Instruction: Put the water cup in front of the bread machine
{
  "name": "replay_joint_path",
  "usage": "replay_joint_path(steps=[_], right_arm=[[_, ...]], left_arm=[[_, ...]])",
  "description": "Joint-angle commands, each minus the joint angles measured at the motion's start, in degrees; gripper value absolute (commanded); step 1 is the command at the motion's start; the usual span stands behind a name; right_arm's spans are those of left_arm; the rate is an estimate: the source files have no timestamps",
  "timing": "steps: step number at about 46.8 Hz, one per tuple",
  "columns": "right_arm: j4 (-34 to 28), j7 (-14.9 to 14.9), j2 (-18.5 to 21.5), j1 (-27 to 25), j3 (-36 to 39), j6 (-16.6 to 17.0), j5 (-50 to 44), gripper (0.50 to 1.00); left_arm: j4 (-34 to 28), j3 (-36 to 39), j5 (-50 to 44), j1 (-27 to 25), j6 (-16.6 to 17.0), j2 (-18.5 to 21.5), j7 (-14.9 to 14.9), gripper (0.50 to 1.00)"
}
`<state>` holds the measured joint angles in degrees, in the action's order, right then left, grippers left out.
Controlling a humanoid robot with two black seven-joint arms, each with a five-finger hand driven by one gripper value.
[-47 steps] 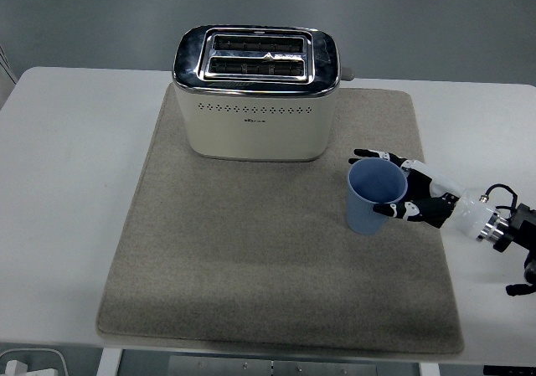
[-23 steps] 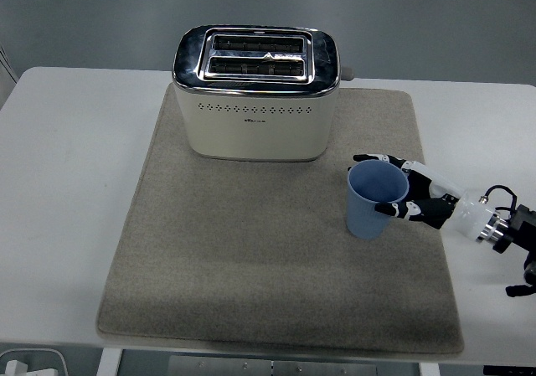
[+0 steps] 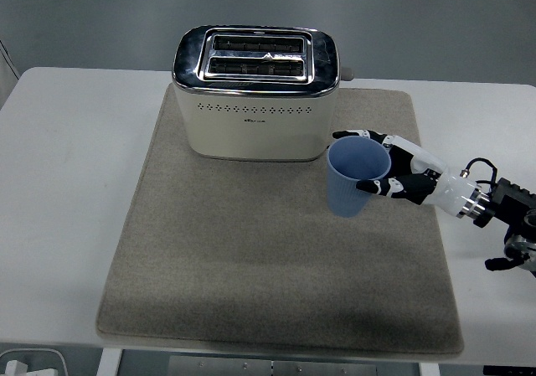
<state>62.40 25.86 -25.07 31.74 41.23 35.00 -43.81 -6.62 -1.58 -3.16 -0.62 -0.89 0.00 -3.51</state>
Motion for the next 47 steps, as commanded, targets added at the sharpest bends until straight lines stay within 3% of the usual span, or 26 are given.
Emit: replay_joint_path(steps=[1,9,15,25,35,47], right_arm=[[0.00,-0.10,0.99,1.13,-0.89,0.00,-0.22,0.709],[-0.09,-0.10,1.69,3.24,-3.00,0.00,-0.66,0.715],[-0.35,-0.45,4.24,4.47,-4.14,0.00,-1.89,0.717],[-0.88,-3.44,8.02,5.97,-5.02,0.00,-2.42,0.725],[-1.49,-3.44,11.09,7.55,-7.39,0.00,-2.42,0.727],[-2.37,-4.23,13.91,8.34,-7.92,-4.68,-2.51,0.750]], left_arm=[[0.03,0.00,0.00,0.00,-0.08,0.00,0.00,1.000],[0.03,0.00,0.00,0.00,0.01,0.00,0.00,1.000],[0.03,0.00,0.00,0.00,-0.08,0.00,0.00,1.000],[0.03,0.00,0.00,0.00,-0.08,0.00,0.00,1.000],[-0.06,0.00,0.00,0.00,0.01,0.00,0.00,1.000],[0.03,0.00,0.00,0.00,0.01,0.00,0.00,1.000]])
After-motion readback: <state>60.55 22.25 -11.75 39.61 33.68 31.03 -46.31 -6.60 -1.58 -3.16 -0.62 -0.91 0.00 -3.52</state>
